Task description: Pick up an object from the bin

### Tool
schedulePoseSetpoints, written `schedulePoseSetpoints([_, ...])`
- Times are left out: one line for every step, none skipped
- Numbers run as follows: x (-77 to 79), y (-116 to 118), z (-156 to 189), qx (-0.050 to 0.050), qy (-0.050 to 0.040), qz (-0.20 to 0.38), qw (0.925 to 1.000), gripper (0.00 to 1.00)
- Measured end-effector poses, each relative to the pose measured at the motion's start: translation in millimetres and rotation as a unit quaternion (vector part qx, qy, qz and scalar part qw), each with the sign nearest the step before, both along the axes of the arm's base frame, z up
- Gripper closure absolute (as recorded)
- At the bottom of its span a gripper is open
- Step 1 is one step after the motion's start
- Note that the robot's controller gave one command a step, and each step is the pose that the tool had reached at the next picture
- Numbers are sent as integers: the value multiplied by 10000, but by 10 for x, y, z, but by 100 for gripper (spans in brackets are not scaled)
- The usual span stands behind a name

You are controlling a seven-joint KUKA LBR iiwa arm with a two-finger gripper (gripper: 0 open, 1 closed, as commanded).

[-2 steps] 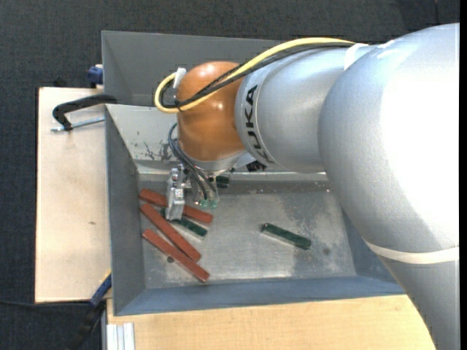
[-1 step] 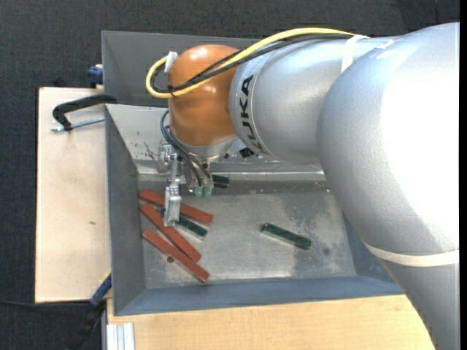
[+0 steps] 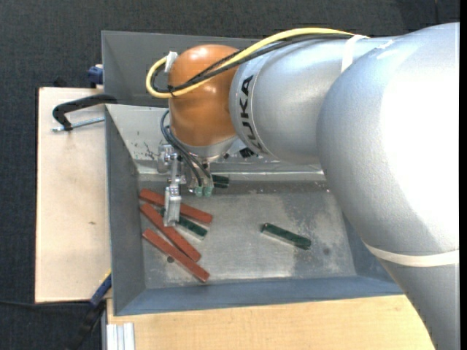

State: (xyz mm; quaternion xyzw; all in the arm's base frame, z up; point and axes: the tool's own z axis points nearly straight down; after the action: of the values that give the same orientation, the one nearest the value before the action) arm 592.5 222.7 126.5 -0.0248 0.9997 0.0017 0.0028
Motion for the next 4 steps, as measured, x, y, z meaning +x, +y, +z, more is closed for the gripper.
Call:
schedulePoseSetpoints([-33, -44, -364, 0, 10, -285, 9996, 0])
schedulePoseSetpoints([30, -51, -498, -4, -42, -463, 9989, 100])
schedulePoseSetpoints([31, -52, -498, -2, -42, -465, 9989, 100])
schedulePoseSetpoints([87, 70, 62, 9, -16, -323, 9995, 100])
